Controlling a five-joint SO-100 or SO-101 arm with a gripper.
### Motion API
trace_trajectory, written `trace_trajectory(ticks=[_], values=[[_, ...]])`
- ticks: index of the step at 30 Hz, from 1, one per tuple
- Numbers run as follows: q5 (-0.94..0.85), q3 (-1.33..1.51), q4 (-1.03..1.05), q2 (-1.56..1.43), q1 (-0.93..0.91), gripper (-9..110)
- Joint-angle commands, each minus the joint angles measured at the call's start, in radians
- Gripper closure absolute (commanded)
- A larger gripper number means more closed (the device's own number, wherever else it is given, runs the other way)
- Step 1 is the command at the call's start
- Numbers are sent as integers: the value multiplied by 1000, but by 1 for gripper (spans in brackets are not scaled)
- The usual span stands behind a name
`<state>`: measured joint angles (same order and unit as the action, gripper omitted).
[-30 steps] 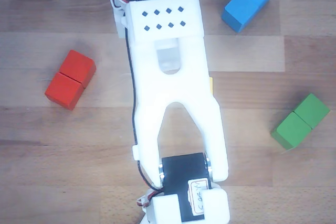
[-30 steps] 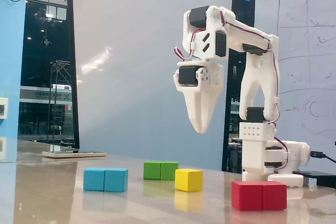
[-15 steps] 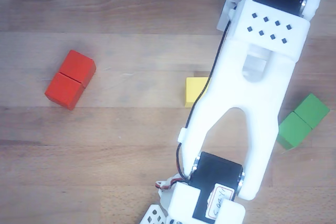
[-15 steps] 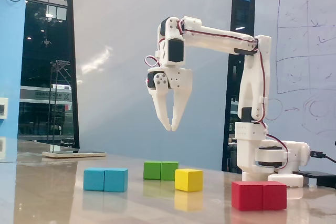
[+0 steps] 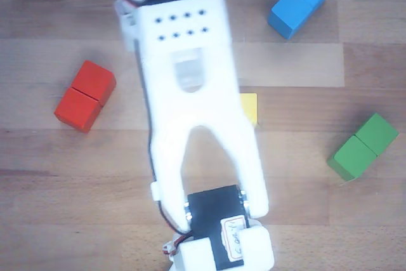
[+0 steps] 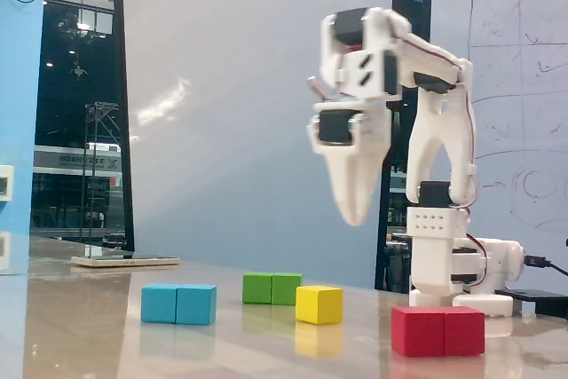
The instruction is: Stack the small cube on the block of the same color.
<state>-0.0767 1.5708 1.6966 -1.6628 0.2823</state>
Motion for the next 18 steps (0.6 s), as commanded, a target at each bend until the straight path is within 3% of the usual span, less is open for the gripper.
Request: trace_trajectory(ticks=[1, 8, 18], values=[[2, -97, 32, -12, -14, 101], [-2, -97, 32, -12, -291, 101], [0, -97, 17, -31, -307, 101]])
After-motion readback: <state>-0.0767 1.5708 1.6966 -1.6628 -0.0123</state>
